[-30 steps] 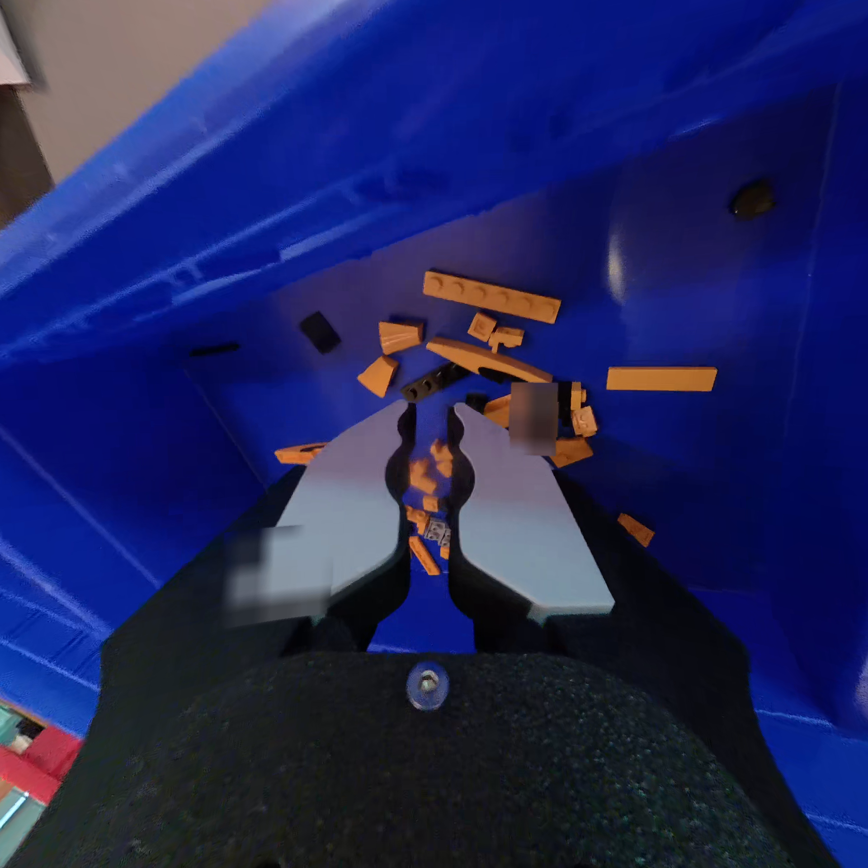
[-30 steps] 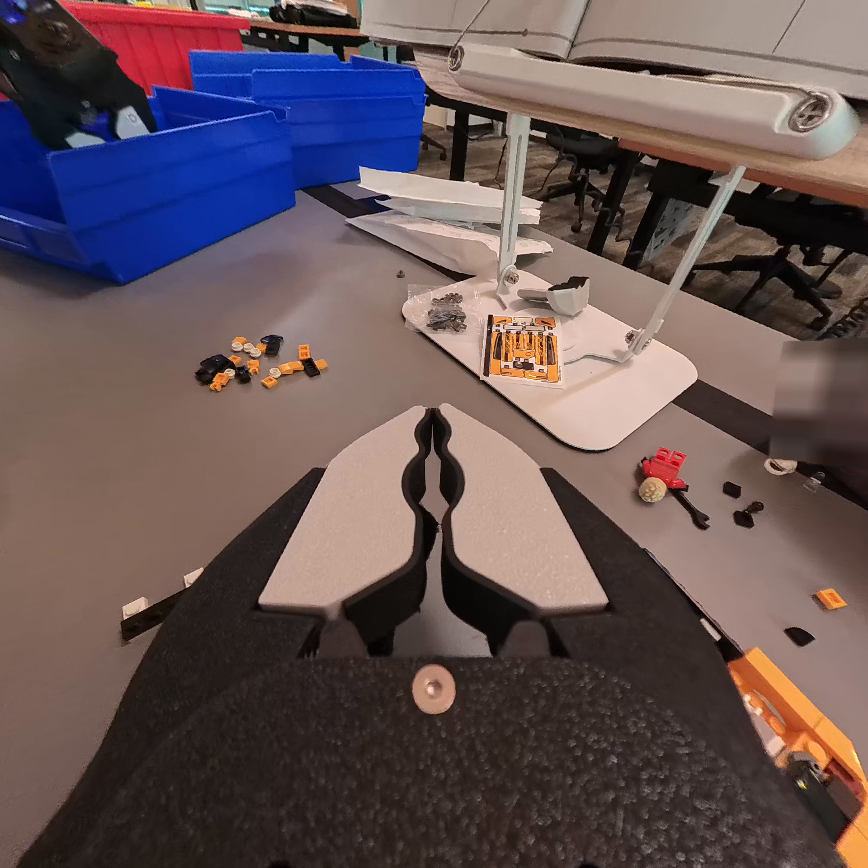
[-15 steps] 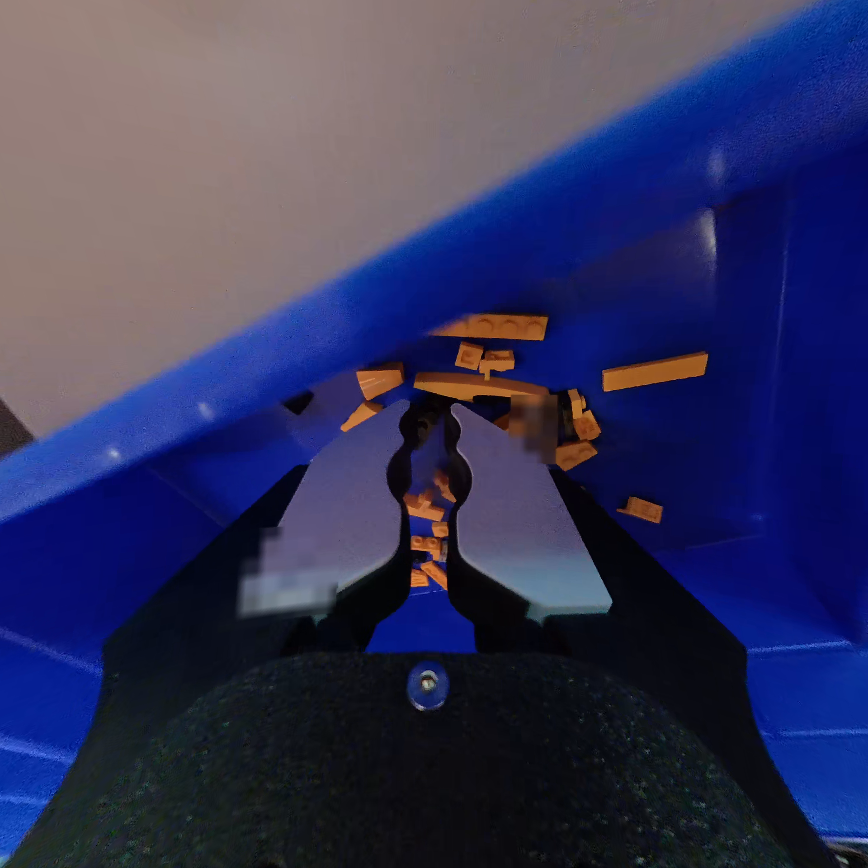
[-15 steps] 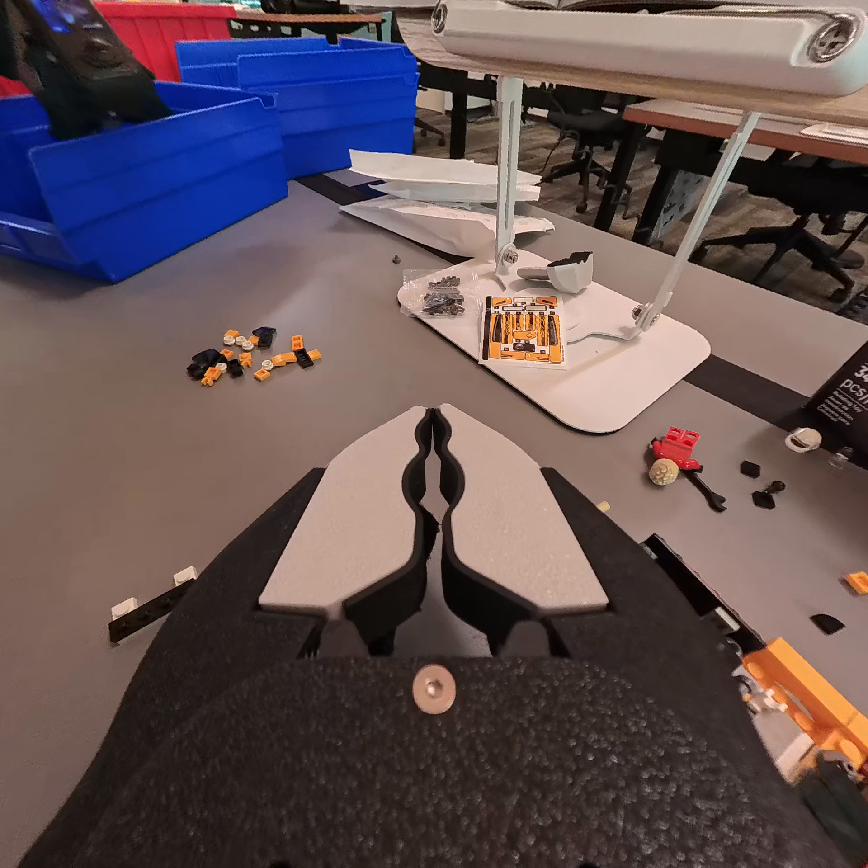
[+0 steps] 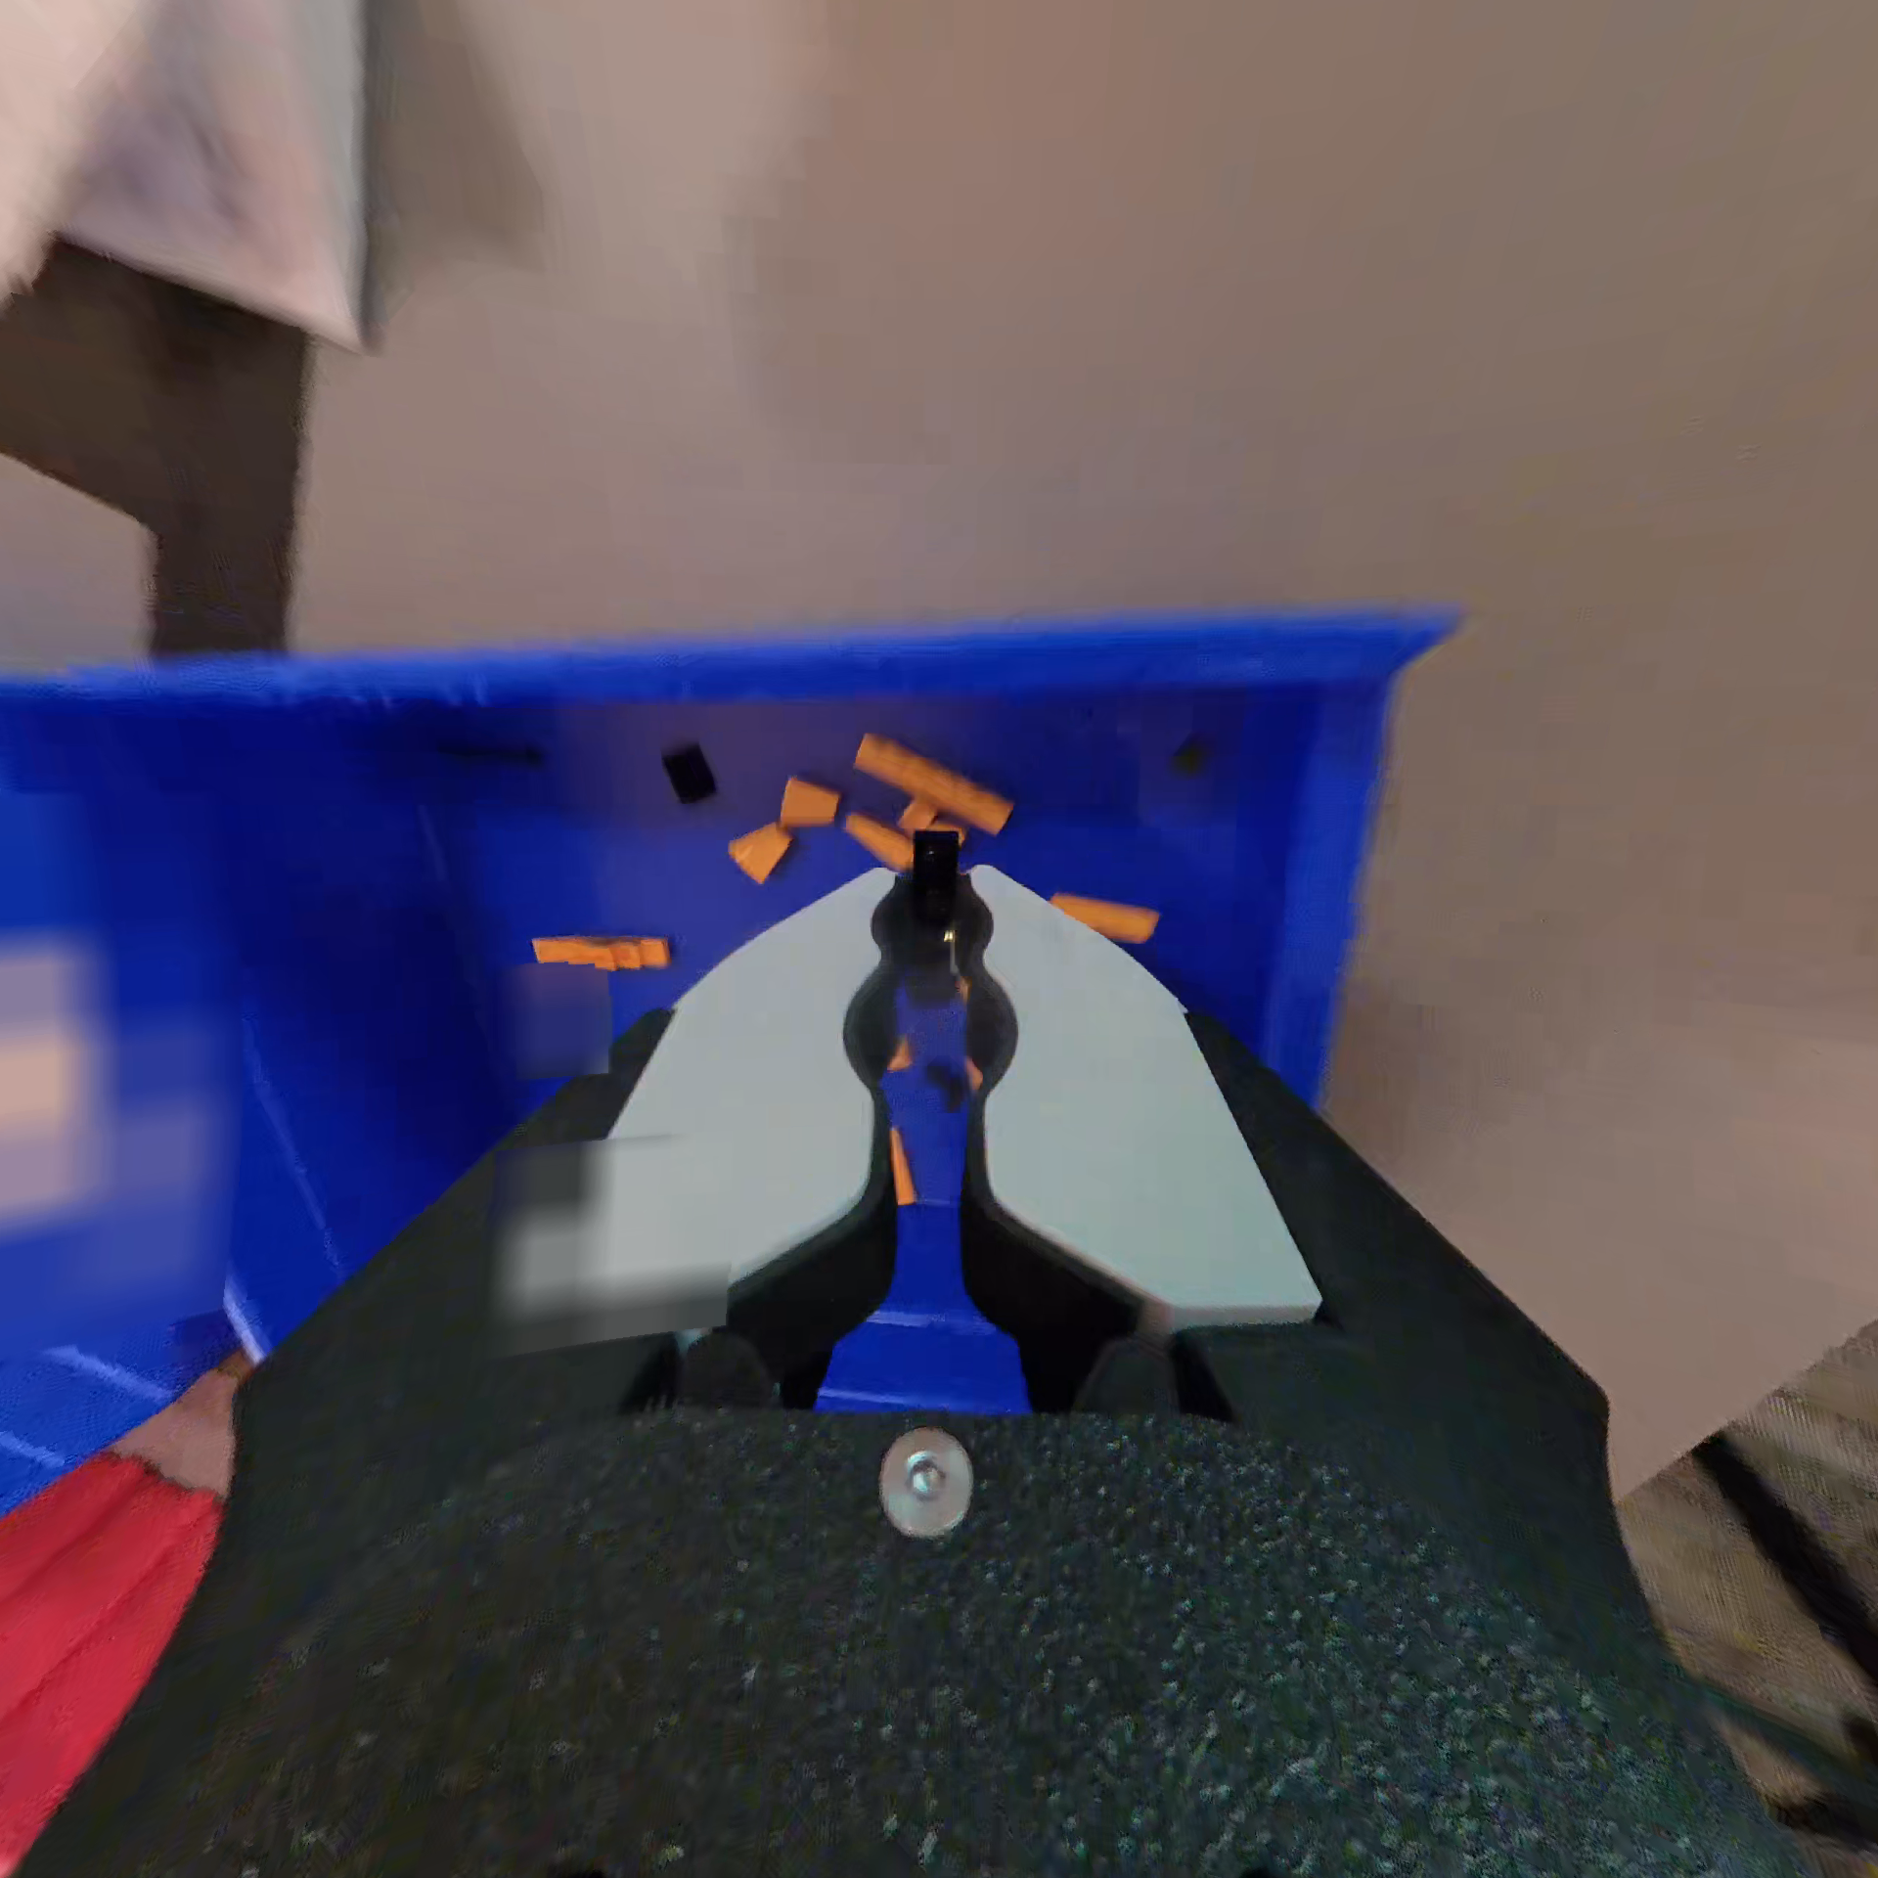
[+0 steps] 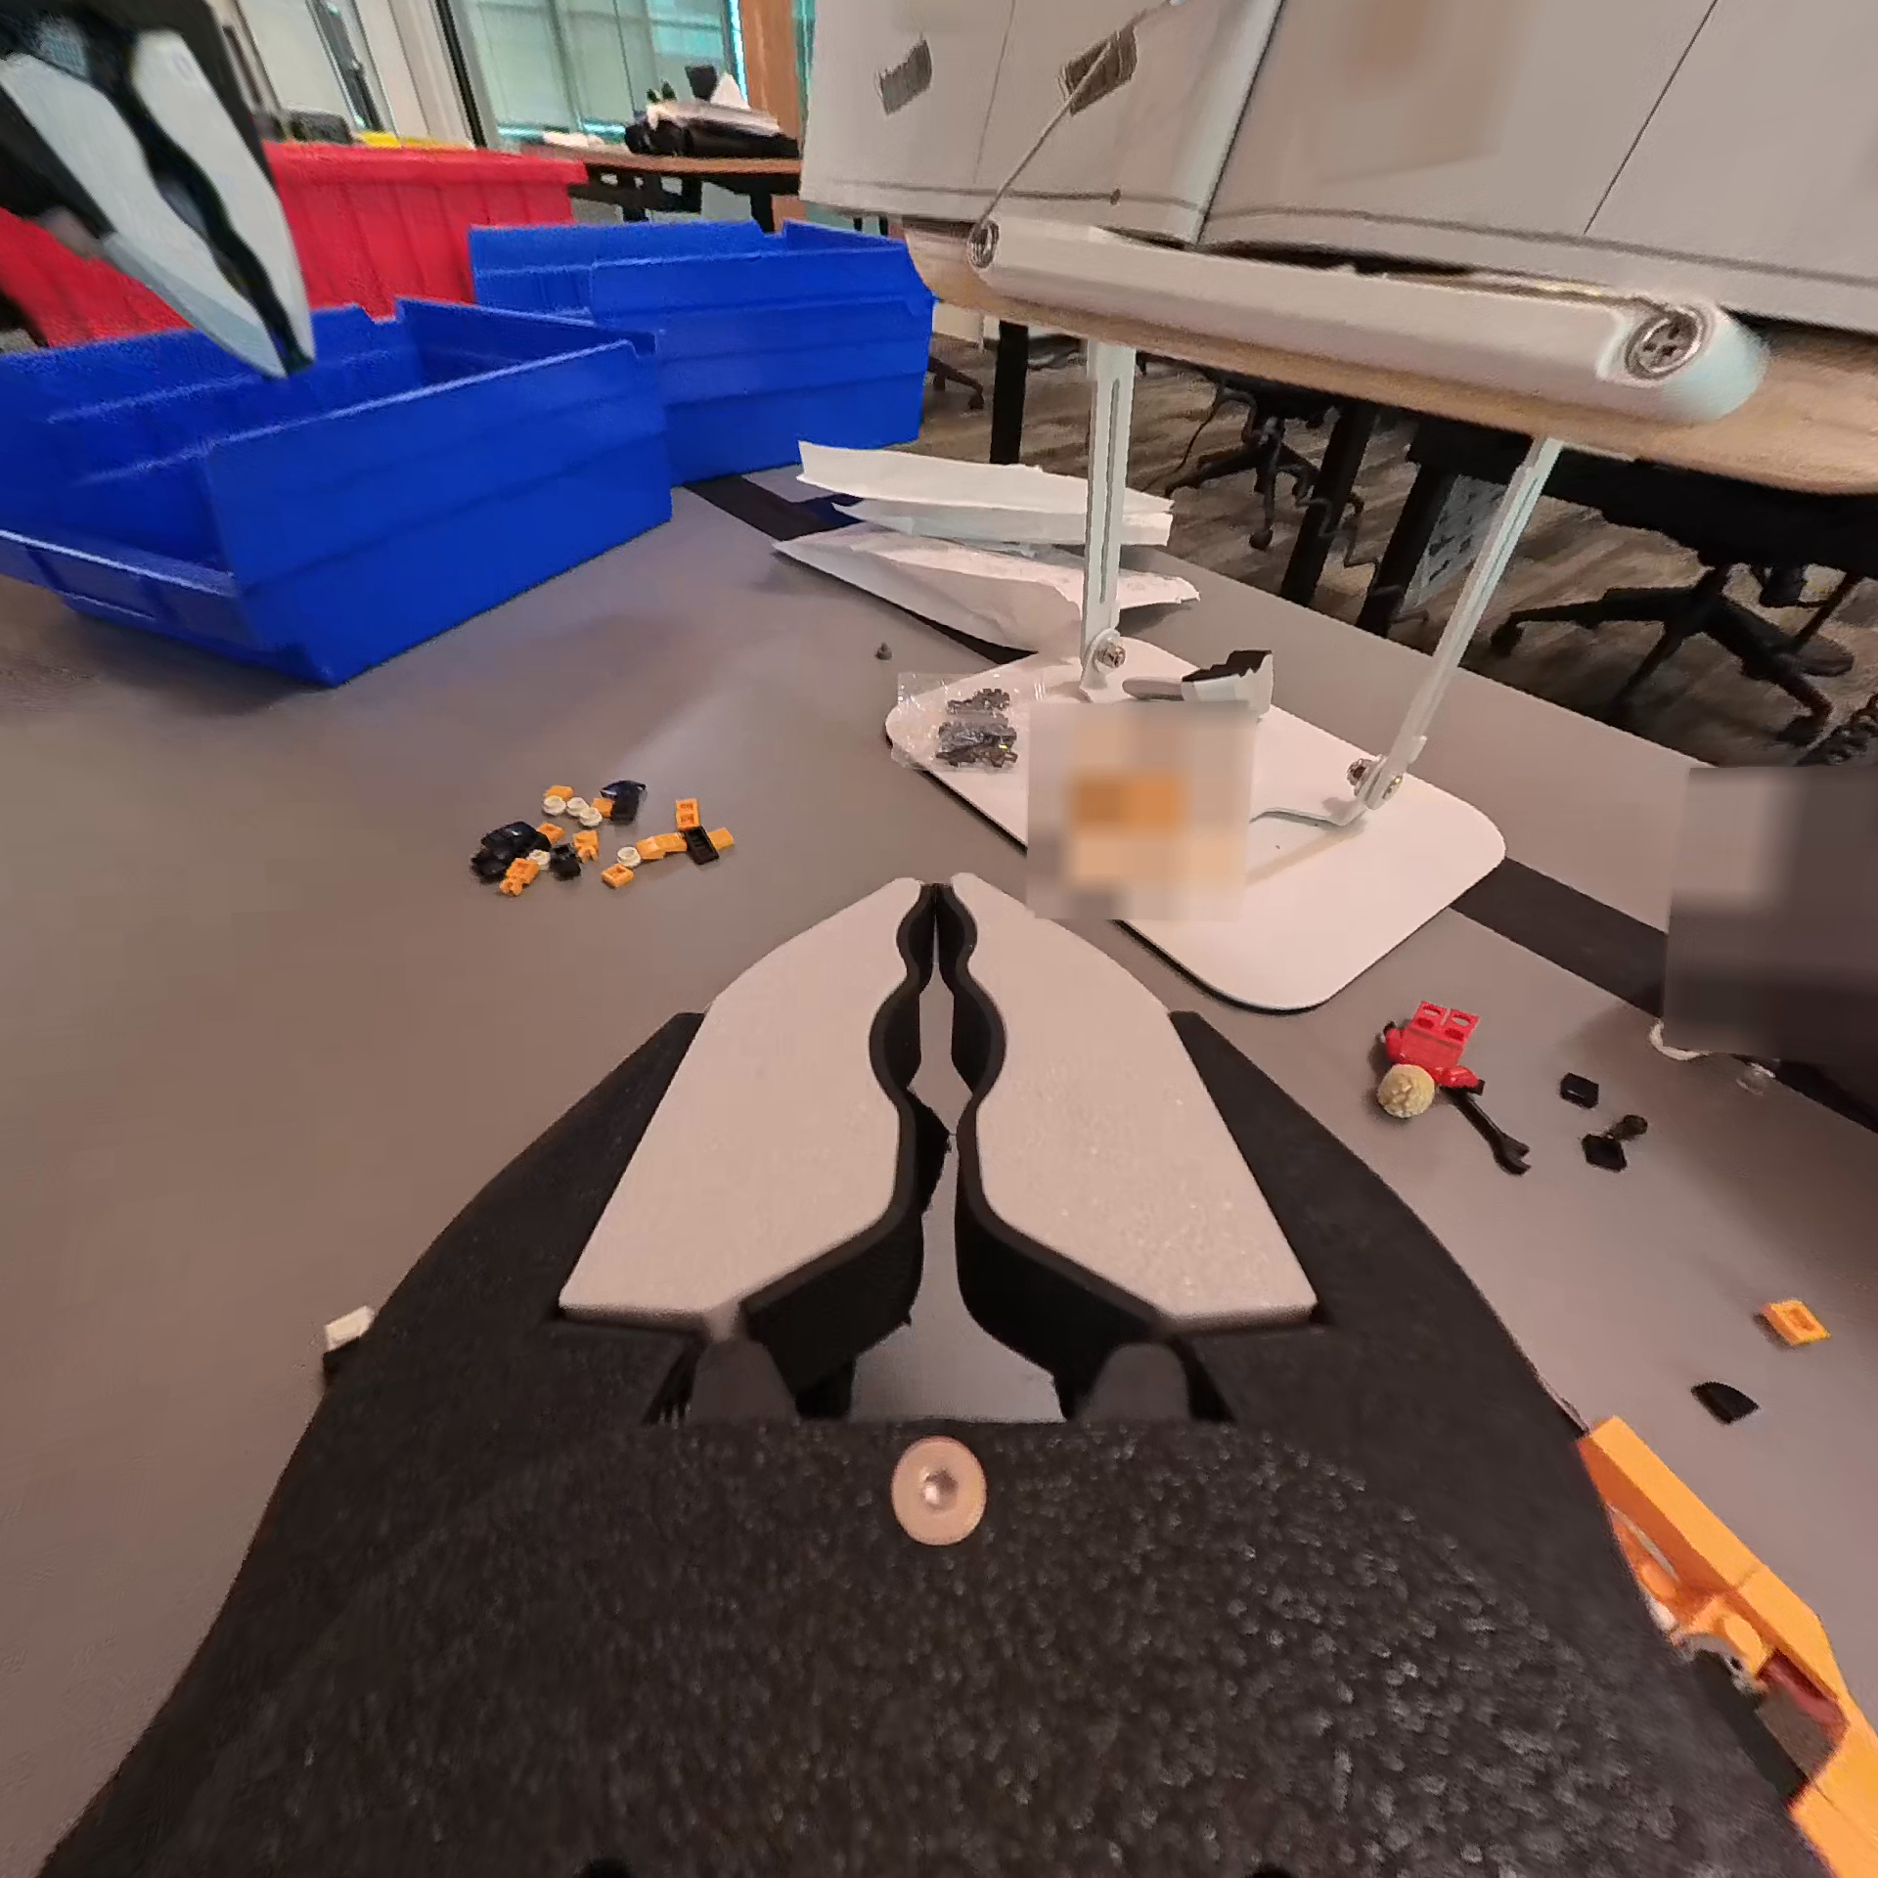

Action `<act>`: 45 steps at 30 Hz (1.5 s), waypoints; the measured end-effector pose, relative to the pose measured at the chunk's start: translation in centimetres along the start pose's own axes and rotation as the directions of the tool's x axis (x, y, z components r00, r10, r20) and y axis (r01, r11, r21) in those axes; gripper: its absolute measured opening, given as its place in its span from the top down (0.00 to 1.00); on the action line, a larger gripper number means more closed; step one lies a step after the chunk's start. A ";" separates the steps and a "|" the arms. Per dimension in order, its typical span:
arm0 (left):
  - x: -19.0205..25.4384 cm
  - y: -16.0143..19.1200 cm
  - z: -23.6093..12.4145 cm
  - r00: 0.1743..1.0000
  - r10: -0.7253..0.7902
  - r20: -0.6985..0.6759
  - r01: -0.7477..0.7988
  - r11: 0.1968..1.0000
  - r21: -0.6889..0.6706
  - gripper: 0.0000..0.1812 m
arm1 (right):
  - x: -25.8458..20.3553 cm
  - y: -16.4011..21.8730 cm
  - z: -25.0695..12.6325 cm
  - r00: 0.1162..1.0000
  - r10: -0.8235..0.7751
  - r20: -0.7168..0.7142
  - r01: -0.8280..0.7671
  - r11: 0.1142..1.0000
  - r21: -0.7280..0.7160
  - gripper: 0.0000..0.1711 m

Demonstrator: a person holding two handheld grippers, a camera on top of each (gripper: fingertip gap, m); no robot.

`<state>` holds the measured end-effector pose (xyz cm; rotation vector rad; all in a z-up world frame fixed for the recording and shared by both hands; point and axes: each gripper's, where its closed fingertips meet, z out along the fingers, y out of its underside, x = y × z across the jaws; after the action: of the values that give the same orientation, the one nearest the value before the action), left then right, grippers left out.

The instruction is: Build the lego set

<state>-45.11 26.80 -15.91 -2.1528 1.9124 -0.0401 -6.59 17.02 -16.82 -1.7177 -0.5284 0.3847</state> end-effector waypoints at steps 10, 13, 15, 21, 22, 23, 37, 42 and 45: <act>21.5 -18.8 7.7 0.942 0.177 -0.285 -0.139 0.979 0.150 0.96 | -2.6 -1.0 -1.7 0.969 -0.217 0.121 0.229 0.969 -0.094 0.99; 24.2 -21.3 10.5 0.925 0.201 -0.321 -0.167 0.977 0.131 0.96 | -3.7 1.2 -2.6 0.931 -0.265 0.252 0.316 0.929 -0.191 0.99; 25.1 -22.6 11.4 0.924 0.210 -0.319 -0.177 0.976 0.130 0.96 | -4.7 2.9 -3.0 0.905 -0.250 0.345 0.342 0.909 -0.239 0.98; 25.7 -24.1 12.2 0.934 0.225 -0.279 -0.191 0.971 0.143 0.96 | -5.7 6.4 -3.2 0.867 -0.196 0.459 0.372 0.868 -0.331 0.95; 25.7 -24.1 12.1 0.936 0.226 -0.271 -0.190 0.970 0.155 0.95 | -5.9 6.4 -3.2 0.863 -0.194 0.466 0.373 0.867 -0.330 0.95; 25.7 -24.1 11.9 0.938 0.225 -0.264 -0.184 0.968 0.171 0.91 | -6.2 6.4 -3.3 0.859 -0.192 0.476 0.375 0.867 -0.328 0.94; 25.4 -22.9 11.9 0.949 0.185 -0.256 -0.098 0.943 0.318 0.94 | -9.6 7.7 -3.5 0.792 -0.220 0.569 0.487 0.791 -0.372 0.88; 25.5 -22.9 11.8 0.943 0.172 -0.283 -0.063 0.932 0.358 0.96 | -9.6 7.8 -3.4 0.819 -0.198 0.539 0.469 0.772 -0.429 0.88; 24.7 -22.9 11.9 0.953 0.163 -0.255 -0.062 0.929 0.364 0.96 | -9.2 7.1 -3.0 0.867 -0.172 0.468 0.416 0.767 -0.488 0.87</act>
<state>-17.31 6.92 -26.32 -1.8693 1.9891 -0.6514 -11.78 8.43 -23.42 -2.0945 -1.3232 0.3618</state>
